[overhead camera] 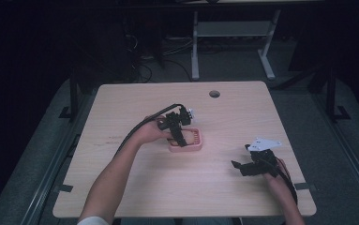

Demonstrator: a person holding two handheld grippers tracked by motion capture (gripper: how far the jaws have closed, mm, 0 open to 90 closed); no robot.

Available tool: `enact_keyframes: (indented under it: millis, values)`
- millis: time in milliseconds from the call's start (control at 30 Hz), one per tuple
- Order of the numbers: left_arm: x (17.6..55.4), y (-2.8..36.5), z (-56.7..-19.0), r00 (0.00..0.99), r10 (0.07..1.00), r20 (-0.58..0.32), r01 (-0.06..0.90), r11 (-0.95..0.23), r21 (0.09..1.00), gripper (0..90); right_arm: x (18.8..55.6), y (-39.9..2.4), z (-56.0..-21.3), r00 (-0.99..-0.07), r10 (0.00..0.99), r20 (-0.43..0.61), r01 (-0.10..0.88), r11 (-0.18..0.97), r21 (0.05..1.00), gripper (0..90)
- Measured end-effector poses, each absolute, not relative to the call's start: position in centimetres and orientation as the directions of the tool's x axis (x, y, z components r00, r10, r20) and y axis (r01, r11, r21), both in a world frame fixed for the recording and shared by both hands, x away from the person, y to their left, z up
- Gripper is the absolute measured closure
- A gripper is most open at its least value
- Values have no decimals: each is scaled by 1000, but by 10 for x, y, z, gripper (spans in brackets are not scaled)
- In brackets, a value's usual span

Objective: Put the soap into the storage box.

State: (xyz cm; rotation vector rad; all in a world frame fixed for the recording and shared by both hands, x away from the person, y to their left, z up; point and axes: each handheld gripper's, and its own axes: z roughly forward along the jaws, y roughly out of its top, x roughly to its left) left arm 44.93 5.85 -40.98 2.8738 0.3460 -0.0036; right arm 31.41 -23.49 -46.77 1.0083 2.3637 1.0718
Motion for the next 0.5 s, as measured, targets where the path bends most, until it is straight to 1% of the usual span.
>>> enact_keyframes:
  millis: [267,500]
  values:
    - [449,57,-411,975,218,-32,219,-949,228,317,314,-235,-468,-683,730,-25,462,459,759,139]
    - [449,59,-408,973,228,-31,228,-941,250,310,314,-235,-468,-681,732,-23,467,458,757,139]
